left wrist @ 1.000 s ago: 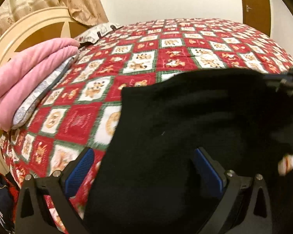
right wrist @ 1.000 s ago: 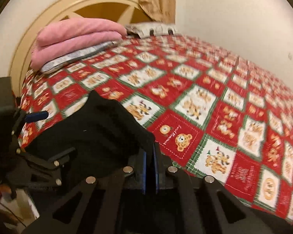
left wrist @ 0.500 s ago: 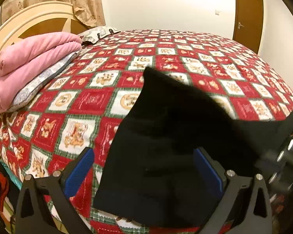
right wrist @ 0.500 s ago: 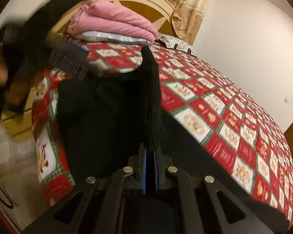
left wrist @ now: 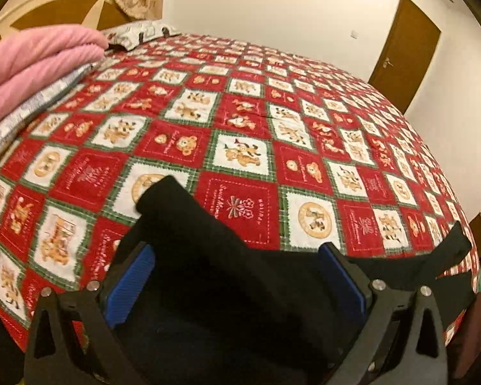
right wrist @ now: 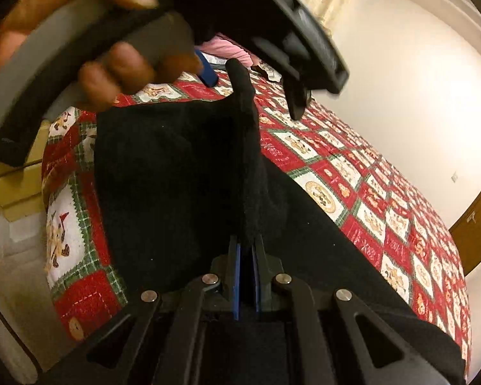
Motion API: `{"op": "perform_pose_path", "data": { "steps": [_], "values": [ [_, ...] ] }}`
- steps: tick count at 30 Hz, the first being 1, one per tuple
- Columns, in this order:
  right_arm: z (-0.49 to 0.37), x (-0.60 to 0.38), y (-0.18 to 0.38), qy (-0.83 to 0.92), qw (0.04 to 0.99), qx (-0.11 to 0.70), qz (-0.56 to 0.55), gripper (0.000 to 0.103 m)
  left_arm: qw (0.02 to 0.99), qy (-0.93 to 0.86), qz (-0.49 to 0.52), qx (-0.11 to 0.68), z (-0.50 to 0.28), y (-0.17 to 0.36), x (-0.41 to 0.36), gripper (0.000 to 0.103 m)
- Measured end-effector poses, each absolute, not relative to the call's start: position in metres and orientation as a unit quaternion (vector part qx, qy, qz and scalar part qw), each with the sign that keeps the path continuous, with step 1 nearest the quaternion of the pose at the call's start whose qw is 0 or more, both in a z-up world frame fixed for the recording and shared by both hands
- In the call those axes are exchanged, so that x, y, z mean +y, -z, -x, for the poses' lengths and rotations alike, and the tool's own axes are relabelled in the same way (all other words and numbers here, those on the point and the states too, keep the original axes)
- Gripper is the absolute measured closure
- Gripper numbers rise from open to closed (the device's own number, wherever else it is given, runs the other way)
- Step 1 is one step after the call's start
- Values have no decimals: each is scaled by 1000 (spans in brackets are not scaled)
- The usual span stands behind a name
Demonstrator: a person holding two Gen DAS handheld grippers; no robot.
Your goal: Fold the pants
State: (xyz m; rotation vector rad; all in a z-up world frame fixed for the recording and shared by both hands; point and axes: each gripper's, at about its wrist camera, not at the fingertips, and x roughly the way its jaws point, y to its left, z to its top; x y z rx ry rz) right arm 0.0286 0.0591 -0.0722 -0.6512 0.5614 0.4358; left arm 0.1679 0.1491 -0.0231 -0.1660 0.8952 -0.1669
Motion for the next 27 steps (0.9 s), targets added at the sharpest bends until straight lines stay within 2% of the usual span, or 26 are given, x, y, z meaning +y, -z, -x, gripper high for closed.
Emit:
{"op": "perform_pose_path", "data": {
  "steps": [3,6,8,10,12,14,20,27],
  "values": [
    [-28,59,73,-206,887,263,318,97,881,35,85,464,-187,44,155,2],
    [-27,59,72,-200,889,254,323,97,870,19,116,478,-191,59,167,27],
    [-27,58,69,-197,892,249,322,97,876,17,116,468,-186,58,172,40],
    [-28,57,63,-195,896,244,316,97,883,31,118,454,-179,52,177,63],
    [-26,56,54,-194,901,237,308,97,889,47,139,434,-171,44,186,74],
    [-19,56,44,-196,905,225,302,97,899,56,154,407,-157,32,194,77],
    [6,59,37,-219,904,210,301,97,916,66,116,378,-115,17,186,77],
    [8,44,50,-244,905,259,232,97,916,38,106,386,-75,35,190,77]
  ]
}}
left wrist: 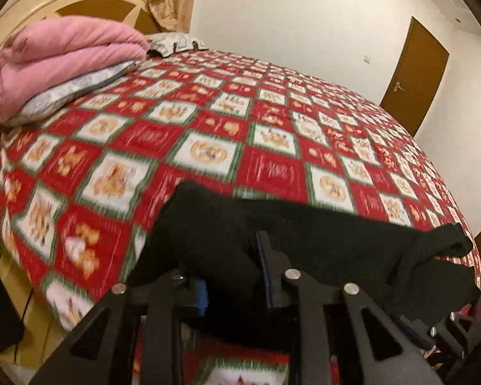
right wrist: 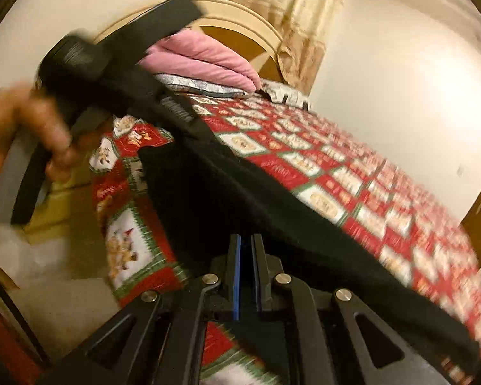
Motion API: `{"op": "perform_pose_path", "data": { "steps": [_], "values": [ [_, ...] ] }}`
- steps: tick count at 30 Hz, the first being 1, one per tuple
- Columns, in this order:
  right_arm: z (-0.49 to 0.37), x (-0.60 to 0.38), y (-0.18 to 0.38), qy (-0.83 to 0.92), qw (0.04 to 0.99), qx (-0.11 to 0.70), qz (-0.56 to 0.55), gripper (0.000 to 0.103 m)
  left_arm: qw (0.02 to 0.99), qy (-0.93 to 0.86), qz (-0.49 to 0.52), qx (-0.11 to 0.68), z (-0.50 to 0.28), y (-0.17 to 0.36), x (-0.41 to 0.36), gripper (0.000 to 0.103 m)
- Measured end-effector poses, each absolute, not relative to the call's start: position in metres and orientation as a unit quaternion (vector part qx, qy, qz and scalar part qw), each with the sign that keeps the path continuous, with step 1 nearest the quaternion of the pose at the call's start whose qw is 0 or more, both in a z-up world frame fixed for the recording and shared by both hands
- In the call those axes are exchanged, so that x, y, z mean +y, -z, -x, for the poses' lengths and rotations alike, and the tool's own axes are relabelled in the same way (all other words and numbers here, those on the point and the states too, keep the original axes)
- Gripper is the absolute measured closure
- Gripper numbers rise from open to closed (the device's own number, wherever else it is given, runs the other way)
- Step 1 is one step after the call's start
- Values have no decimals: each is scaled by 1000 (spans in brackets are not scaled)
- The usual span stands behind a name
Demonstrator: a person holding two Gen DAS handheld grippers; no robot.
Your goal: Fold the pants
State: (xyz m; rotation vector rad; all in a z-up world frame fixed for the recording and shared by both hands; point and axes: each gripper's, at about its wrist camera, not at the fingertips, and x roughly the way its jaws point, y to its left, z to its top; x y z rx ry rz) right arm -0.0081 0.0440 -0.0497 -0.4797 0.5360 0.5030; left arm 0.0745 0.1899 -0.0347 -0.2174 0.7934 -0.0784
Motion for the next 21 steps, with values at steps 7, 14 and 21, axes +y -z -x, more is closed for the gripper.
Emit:
{"op": "perform_pose_path", "data": {
  "steps": [7,14,21],
  "values": [
    [5,17,54,-266,897,344,75,96,905,8,85,417,-68,76,189,71],
    [3,-54,42,-212,909,346,-94,37,912,-25,55,405,-62,69,200,33],
    [5,-148,14,-104,926,317,-179,37,934,-82,20,347,-37,30,217,31]
  ]
}}
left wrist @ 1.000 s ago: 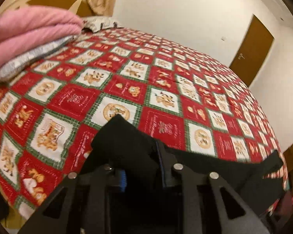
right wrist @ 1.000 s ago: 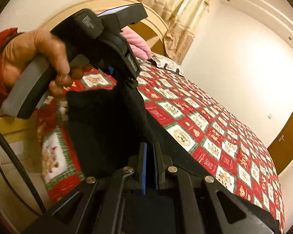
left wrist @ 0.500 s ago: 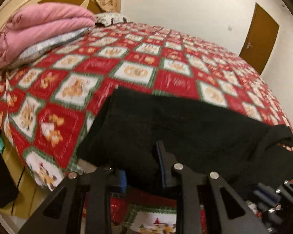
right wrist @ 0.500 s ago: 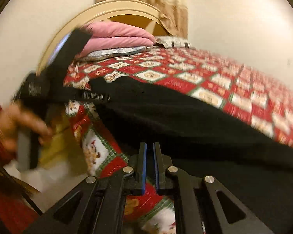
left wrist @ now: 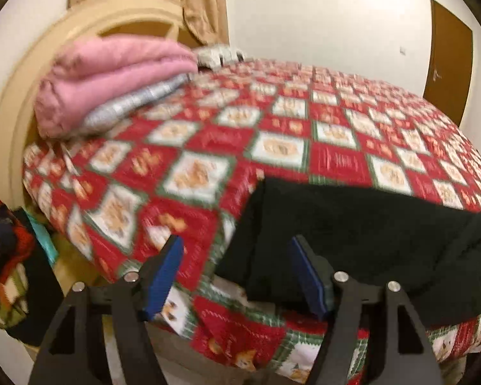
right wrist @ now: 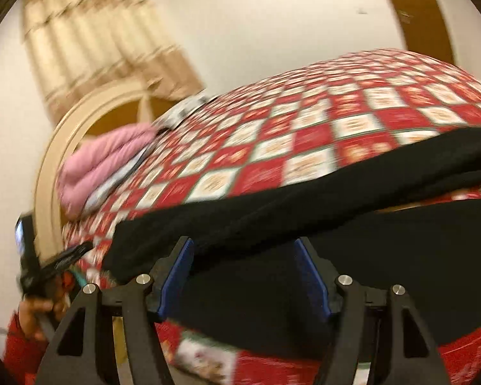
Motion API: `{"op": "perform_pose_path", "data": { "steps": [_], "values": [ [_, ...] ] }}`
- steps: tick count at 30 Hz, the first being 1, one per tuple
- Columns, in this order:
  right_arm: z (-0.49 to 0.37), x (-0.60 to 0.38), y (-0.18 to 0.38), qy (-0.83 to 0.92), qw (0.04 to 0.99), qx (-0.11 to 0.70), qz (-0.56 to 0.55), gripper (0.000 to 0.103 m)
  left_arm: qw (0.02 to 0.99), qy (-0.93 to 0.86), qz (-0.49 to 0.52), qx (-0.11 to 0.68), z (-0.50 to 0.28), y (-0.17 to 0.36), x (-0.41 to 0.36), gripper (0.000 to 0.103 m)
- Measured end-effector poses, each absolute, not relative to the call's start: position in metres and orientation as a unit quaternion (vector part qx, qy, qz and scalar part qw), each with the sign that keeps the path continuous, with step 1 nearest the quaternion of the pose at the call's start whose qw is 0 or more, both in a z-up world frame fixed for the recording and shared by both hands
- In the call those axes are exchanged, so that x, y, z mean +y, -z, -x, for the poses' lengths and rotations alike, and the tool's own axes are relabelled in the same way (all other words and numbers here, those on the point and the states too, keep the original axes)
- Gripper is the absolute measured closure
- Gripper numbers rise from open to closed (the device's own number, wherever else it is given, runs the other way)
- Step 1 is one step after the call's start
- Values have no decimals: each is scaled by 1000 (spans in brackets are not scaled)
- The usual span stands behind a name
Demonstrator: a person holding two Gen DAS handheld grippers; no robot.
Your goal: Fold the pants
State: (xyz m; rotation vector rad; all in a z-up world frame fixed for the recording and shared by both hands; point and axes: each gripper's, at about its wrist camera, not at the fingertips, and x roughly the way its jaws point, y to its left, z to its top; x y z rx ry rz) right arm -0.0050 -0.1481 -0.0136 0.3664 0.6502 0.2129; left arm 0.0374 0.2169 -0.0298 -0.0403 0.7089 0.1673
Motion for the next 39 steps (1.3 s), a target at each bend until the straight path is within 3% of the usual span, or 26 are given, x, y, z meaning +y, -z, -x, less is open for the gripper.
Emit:
{"op": "perform_pose_path", "data": {
  "steps": [4,11,16,25,26,27,29,34,39],
  "values": [
    [-11,-198,1,-66,914,319,-242,37,950,-56,21,308,-50,9,206,31],
    [-64,-225,-3,-25,876,370,-307,37,923,-35,42,380,-99,43,180,31],
    [-99,-219,22,27,844,437,-309,37,900,-53,36,432,-101,76,179,30],
    [-132,-195,37,101,834,493,-225,37,904,-46,39,423,-95,80,180,26],
    [-130,-197,37,98,837,491,-221,45,904,-46,39,423,-95,80,180,26],
    [-128,-199,38,98,838,491,-219,74,904,-45,41,423,-95,80,180,25],
    [-119,-213,41,75,830,489,-255,95,904,-45,43,424,-95,82,181,24],
    [-85,-235,41,27,839,452,-301,100,903,-47,41,425,-95,82,181,23],
    [-15,-242,18,-20,883,353,-308,100,900,-40,40,431,-96,81,183,22]
  ]
}}
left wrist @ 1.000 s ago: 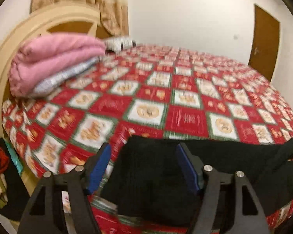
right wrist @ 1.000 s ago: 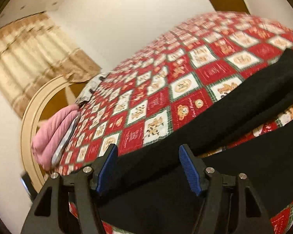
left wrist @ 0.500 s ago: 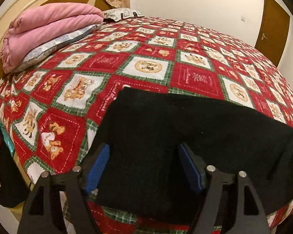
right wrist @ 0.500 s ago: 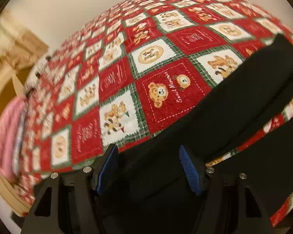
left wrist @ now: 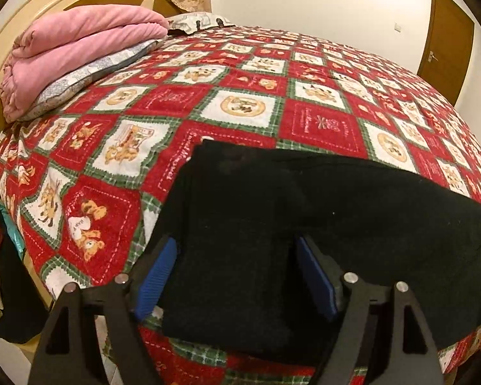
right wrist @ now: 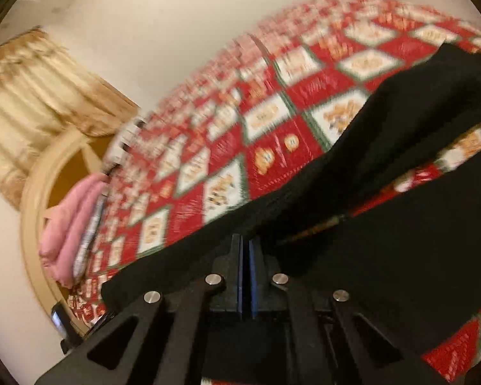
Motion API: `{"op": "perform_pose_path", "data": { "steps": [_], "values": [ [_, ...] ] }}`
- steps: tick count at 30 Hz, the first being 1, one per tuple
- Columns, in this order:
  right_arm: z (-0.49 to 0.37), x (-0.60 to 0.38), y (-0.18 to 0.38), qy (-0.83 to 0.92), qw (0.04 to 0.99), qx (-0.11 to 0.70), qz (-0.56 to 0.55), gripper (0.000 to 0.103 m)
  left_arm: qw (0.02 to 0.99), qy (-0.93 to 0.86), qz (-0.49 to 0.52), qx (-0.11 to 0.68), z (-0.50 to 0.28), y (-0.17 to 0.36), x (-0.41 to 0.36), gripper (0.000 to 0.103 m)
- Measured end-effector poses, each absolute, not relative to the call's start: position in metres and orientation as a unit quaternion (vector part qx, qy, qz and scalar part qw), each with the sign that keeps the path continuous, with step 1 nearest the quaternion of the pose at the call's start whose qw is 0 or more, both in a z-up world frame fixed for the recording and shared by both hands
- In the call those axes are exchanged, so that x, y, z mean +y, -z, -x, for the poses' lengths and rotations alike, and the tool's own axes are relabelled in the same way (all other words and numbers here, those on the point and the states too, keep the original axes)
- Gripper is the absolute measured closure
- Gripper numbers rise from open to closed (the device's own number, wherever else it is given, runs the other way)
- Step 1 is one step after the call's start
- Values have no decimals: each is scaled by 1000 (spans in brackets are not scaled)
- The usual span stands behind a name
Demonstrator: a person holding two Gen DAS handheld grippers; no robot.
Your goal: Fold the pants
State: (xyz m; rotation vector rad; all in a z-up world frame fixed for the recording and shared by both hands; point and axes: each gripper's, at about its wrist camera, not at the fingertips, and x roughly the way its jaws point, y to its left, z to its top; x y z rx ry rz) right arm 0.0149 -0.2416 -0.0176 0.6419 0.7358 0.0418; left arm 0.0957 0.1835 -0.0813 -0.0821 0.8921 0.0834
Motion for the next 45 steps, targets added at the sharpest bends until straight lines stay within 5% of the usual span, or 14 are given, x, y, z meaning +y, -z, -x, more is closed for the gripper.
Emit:
{"op": "perform_pose_path", "data": {
  "steps": [12,18,19,20,21,23,27,32,37,39,40,45],
  "values": [
    [66,-235,81,-13,858,378,-347,99,897,-41,23,441,-100,81,183,15],
    [69,-249,68,-6,859,361,-362,95,895,-34,11,444,-98,80,184,15],
    [71,-251,68,-14,856,357,-373,91,895,-32,7,444,-97,80,184,15],
    [72,-251,68,-19,855,353,-380,71,896,-29,3,443,-96,80,184,15],
    [72,-251,68,-21,854,350,-383,39,897,-27,-1,441,-95,80,183,15],
    [75,-249,71,-16,857,337,-389,21,897,-26,0,440,-93,81,184,15],
    [66,-232,78,-85,836,337,-425,22,896,-24,5,443,-92,82,184,14],
    [39,-193,73,-96,869,353,-334,23,896,-32,2,443,-94,84,191,5],
    [7,-142,83,-168,863,387,-278,50,893,-30,28,448,-96,86,201,5],
    [-1,-129,83,-186,862,393,-261,86,893,-30,31,448,-96,87,204,4],
    [-3,-128,80,-199,855,395,-269,93,893,-33,30,448,-97,86,207,4],
    [11,-139,51,-276,830,357,-329,96,891,-27,31,453,-100,86,216,4]
  ]
}}
